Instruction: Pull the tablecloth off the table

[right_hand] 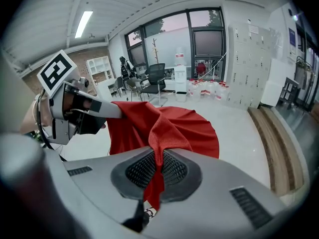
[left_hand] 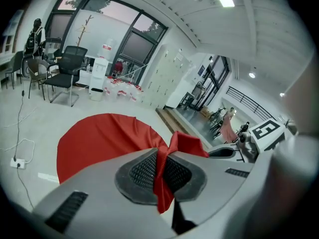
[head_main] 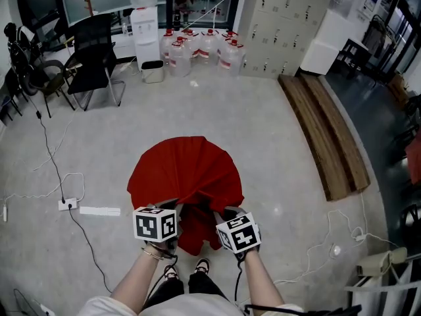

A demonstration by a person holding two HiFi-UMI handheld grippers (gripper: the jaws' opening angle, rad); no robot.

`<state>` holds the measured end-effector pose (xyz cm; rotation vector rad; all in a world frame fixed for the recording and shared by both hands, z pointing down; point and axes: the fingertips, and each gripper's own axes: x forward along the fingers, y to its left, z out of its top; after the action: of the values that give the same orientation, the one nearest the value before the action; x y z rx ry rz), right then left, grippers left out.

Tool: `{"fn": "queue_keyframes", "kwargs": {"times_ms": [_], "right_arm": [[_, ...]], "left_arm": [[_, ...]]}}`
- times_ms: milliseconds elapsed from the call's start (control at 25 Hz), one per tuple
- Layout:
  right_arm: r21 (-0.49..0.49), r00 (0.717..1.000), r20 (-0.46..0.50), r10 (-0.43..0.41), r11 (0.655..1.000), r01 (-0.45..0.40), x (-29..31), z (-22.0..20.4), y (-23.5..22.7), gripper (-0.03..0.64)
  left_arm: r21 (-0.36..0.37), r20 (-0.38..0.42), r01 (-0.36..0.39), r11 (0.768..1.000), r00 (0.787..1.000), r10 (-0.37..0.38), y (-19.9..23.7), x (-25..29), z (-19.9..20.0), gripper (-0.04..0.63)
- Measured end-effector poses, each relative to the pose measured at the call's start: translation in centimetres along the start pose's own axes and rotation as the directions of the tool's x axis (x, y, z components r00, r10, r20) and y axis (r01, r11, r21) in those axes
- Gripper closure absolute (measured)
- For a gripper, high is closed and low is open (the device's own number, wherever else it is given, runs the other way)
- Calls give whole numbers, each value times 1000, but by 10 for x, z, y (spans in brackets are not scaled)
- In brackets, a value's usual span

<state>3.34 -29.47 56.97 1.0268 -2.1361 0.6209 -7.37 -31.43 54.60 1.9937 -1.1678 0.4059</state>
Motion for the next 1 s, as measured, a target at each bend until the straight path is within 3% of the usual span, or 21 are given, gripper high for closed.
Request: {"fn": "queue_keyframes", "kwargs": {"times_ms": [200,680,1000], "right_arm": [[39,1000,17,-22,999,21,-9,8,-2,589],[25,998,44,-50,998,49,-26,24,-2,589],[28,994,89,-62,998,60,-39,49,3,589]], "left_arm": [[4,27,10,1000,1000,-11,-8,-12,11,577],[30,119,43,999,992,-46,-25,-37,48,577],[73,215,61,995,974,-75,-39,-68,91,577]]}}
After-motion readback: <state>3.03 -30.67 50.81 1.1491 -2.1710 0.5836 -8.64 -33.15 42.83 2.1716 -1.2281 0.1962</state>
